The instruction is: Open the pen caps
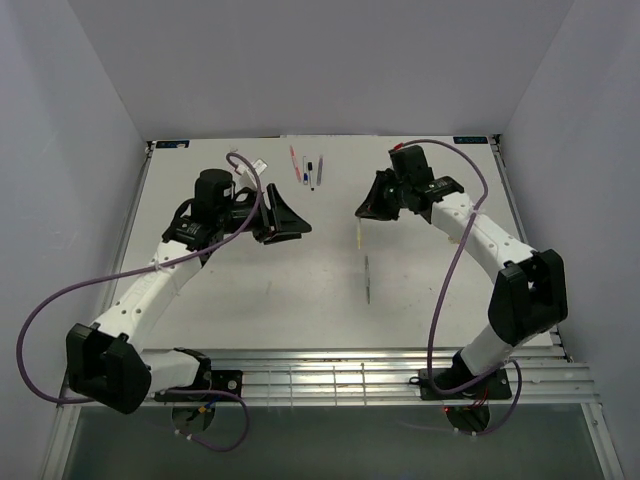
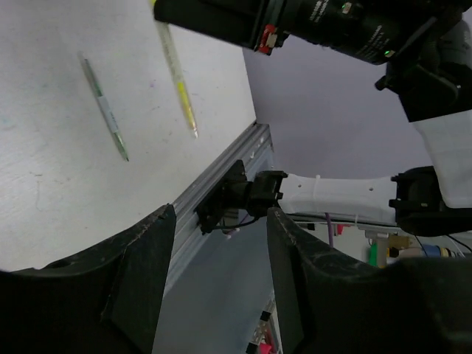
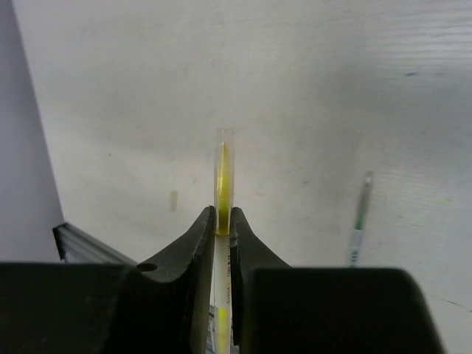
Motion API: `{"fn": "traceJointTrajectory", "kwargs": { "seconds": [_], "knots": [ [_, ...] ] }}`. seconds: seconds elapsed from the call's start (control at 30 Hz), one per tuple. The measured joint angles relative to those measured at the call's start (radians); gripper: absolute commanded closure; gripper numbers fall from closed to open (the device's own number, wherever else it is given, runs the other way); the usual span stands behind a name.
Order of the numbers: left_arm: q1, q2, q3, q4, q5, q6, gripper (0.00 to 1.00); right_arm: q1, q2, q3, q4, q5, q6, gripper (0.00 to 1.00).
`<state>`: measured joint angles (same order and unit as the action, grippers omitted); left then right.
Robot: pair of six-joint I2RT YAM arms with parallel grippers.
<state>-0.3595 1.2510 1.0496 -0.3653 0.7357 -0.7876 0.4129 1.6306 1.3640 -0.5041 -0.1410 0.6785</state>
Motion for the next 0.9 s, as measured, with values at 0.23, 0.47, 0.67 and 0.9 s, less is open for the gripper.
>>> {"fn": "traceJointTrajectory", "kwargs": {
  "seconds": [0.23,0.47,0.67,0.9],
  "knots": [
    [-0.005,-0.119,-0.124,0.164,0.113,-0.126,0.44,0.111,-0.114,-0.141,0.164,-0.193,0.071,0.92],
    [-0.092,-0.110,-0.210,0.228,0.087,-0.205,0.41,0.152,-0.123,-0.187,0.290,-0.267,0.155,0.92],
    [-0.140,-0.091,-0.209,0.255,0.042,-0.208,0.39,0.167,-0.126,-0.198,0.352,-0.285,0.215,0.92],
    [-0.180,-0.016,-0.202,0.268,0.005,-0.204,0.43,0.170,-0.155,-0.217,0.395,-0.280,0.262,0.92]
  ]
}}
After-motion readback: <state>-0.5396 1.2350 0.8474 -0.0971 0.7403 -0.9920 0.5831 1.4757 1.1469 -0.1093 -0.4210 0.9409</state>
